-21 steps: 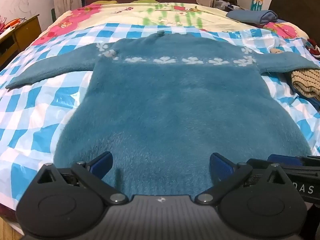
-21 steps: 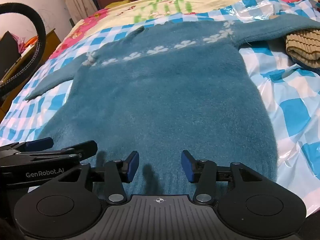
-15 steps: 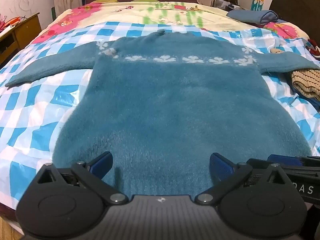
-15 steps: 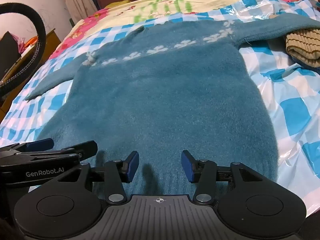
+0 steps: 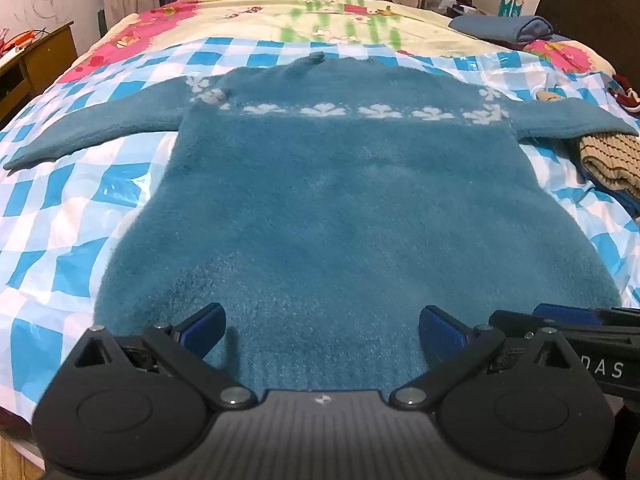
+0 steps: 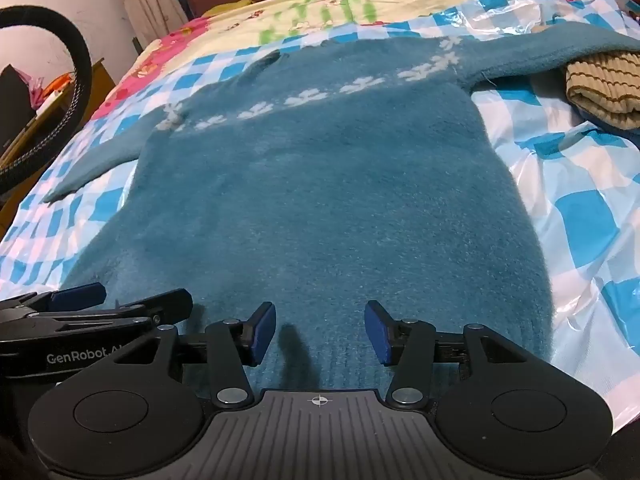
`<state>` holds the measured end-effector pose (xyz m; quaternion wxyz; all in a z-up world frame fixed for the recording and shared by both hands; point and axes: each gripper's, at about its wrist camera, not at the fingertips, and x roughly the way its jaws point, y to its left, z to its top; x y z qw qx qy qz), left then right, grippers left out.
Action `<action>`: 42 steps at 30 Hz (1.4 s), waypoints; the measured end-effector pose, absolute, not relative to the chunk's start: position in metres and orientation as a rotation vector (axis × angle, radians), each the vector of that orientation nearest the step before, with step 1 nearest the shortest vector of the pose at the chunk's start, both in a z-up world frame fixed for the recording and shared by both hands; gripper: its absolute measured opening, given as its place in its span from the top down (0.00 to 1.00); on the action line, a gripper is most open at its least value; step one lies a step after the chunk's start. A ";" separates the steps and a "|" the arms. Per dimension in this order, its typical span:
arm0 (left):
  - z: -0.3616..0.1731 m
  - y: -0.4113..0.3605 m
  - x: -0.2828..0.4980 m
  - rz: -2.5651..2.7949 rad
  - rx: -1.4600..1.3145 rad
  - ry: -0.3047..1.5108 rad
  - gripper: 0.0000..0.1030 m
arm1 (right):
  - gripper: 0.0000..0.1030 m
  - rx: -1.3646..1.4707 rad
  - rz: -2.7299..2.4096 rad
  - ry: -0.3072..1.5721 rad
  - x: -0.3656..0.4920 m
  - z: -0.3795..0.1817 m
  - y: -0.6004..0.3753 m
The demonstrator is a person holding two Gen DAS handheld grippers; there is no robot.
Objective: Fold small clothes
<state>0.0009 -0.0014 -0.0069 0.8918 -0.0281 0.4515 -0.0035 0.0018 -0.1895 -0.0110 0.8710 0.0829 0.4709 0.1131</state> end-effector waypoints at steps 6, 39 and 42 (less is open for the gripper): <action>-0.008 -0.004 0.001 -0.003 -0.052 0.936 0.00 | 0.52 0.167 0.232 0.988 0.002 -0.012 -0.189; -0.014 -0.003 0.007 0.001 -0.069 0.958 0.00 | 0.51 0.181 0.227 1.011 0.006 -0.020 -0.189; -0.014 -0.005 0.009 0.001 -0.061 0.956 0.00 | 0.51 0.188 0.228 1.015 0.008 -0.021 -0.191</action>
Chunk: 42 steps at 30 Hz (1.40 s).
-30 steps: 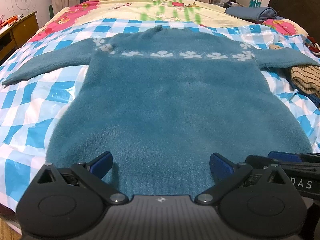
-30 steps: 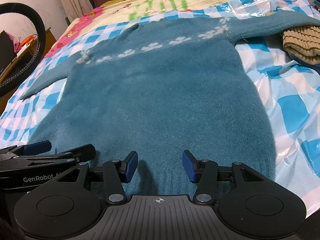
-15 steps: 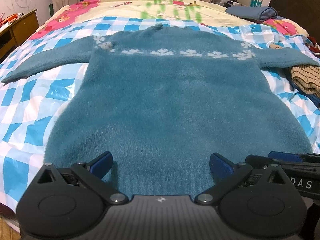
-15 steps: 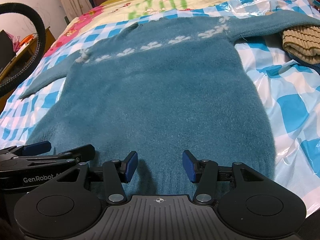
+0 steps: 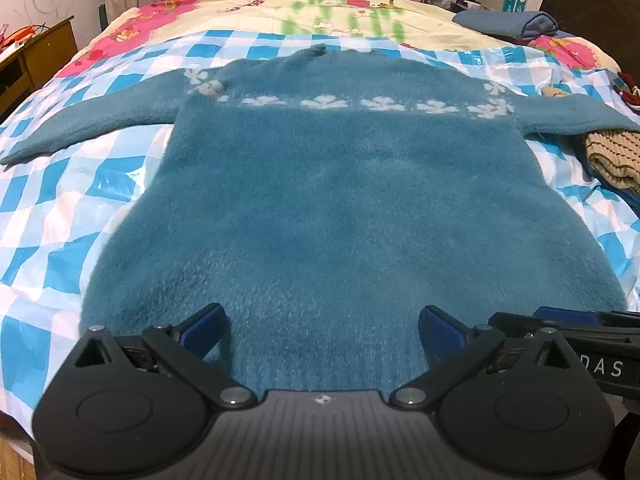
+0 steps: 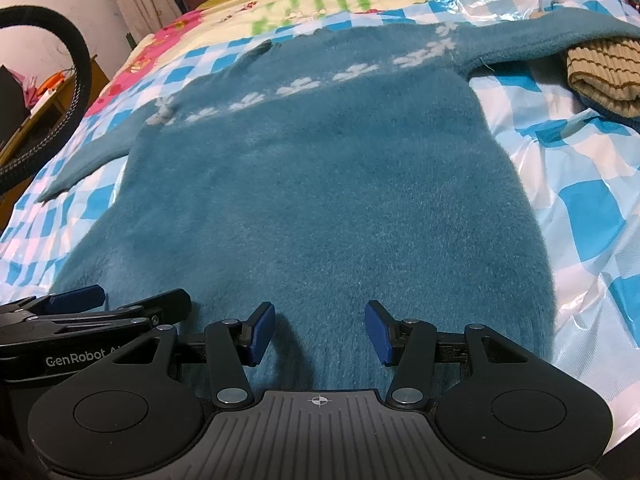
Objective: Fold small clothes
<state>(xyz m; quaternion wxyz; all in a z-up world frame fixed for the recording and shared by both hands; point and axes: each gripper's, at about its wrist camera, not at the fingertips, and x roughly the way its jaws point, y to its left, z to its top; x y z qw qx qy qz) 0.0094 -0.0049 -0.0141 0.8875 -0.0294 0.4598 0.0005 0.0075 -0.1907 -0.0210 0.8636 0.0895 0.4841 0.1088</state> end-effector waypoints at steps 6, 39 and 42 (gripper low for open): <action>-0.015 -0.003 0.012 -0.004 -0.066 0.959 0.00 | 0.51 0.196 0.223 1.023 0.010 -0.022 -0.192; -0.007 -0.001 0.022 -0.032 -0.084 0.929 0.00 | 0.44 0.256 0.227 1.026 0.021 -0.023 -0.199; -0.006 0.005 0.024 -0.042 -0.101 0.914 0.00 | 0.44 0.233 0.220 1.029 0.022 -0.019 -0.194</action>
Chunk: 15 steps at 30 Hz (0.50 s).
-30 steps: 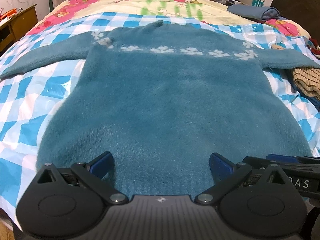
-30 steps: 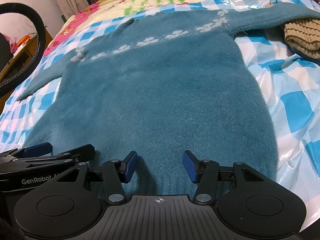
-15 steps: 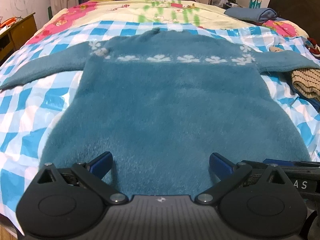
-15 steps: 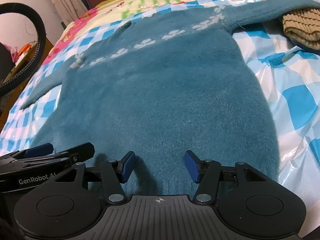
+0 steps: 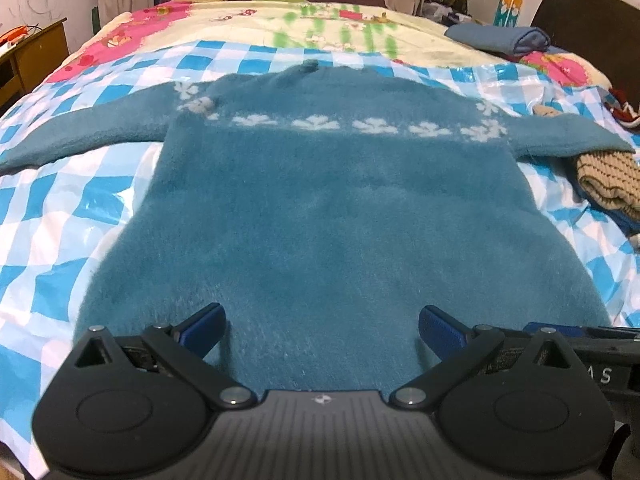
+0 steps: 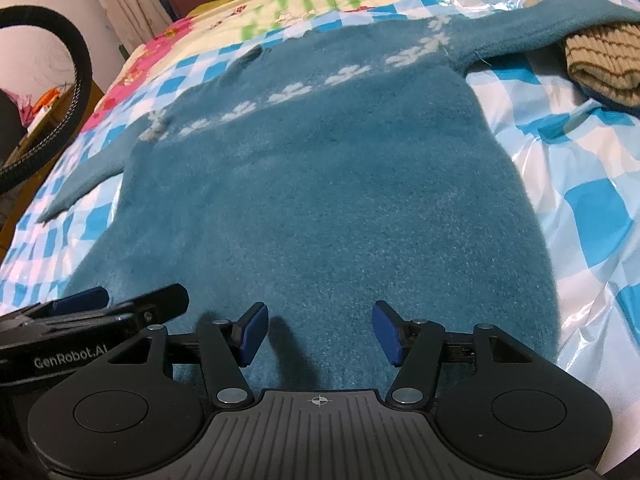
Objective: Fold small clothes
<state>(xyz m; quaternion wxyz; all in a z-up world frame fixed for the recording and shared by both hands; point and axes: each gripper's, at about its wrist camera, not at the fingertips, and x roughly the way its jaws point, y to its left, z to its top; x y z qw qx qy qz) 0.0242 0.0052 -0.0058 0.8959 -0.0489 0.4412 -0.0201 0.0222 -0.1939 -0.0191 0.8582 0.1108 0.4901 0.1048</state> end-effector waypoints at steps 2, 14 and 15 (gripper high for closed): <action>-0.004 0.008 0.027 -0.048 -0.104 0.904 0.00 | 0.44 0.210 0.211 1.021 0.022 -0.015 -0.189; 0.004 0.020 0.055 -0.077 -0.089 0.861 0.00 | 0.43 0.193 0.183 0.963 0.049 0.004 -0.181; 0.003 0.020 0.057 -0.082 -0.088 0.865 0.00 | 0.43 0.189 0.183 0.971 0.050 0.002 -0.179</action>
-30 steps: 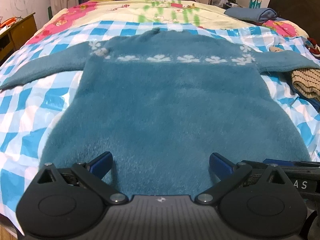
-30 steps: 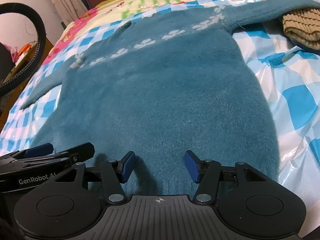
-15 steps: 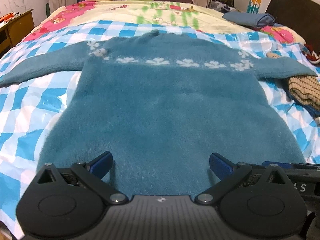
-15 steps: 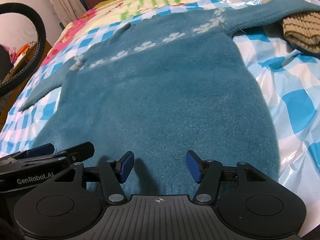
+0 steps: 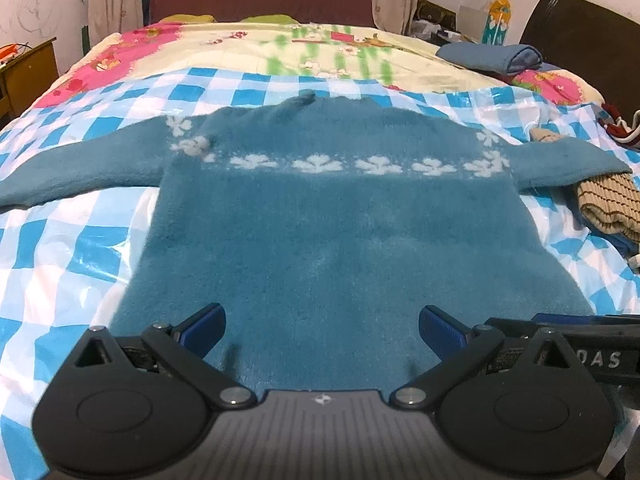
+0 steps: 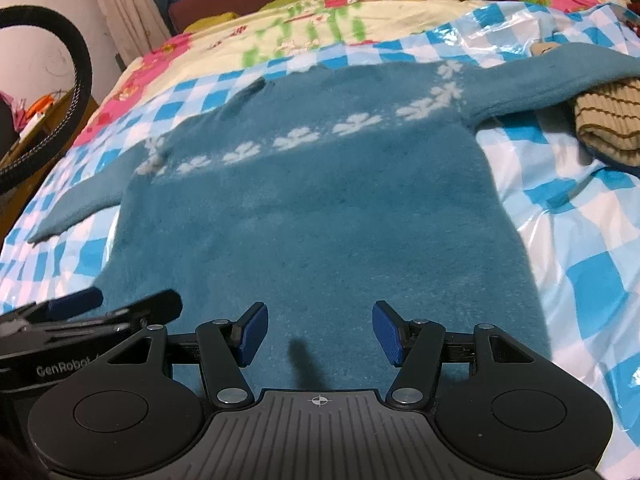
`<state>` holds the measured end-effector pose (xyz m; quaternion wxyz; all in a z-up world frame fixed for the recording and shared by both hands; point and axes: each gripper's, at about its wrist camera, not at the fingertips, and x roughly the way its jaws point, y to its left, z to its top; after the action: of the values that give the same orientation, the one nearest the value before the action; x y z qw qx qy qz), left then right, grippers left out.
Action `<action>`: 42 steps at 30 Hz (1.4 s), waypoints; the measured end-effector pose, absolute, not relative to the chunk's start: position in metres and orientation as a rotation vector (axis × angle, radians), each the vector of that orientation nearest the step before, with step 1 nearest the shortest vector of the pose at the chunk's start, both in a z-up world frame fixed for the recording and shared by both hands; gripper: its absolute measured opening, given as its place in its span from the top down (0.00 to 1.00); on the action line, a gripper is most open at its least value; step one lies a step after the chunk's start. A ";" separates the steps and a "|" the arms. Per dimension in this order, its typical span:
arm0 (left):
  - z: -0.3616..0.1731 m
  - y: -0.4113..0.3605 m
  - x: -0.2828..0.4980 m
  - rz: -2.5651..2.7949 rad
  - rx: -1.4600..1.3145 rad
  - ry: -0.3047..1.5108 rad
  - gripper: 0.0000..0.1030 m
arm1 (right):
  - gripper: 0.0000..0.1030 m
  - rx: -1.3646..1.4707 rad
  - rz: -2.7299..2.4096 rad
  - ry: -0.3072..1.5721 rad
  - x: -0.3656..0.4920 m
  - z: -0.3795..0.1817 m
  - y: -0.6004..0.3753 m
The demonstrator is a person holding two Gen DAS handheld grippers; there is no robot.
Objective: Fold small clothes
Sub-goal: 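Move the right gripper toward the sleeve cuff beside the beige knit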
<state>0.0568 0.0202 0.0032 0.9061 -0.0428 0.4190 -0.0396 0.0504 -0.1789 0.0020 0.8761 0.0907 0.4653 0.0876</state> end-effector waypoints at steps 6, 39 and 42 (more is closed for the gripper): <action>0.002 0.025 0.060 -0.094 -0.088 0.873 0.00 | 0.43 0.175 0.177 1.001 0.058 -0.003 -0.170; 0.019 0.018 0.041 -0.095 -0.117 0.810 0.00 | 0.41 0.191 0.172 0.964 0.033 0.009 -0.180; 0.017 0.024 0.042 -0.112 -0.128 0.805 0.00 | 0.41 0.166 0.156 0.962 0.038 0.012 -0.173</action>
<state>0.0422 0.0240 0.0171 0.9166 -0.0620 0.3911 -0.0544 0.0377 -0.1729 0.0122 0.8802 0.0798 0.4617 0.0748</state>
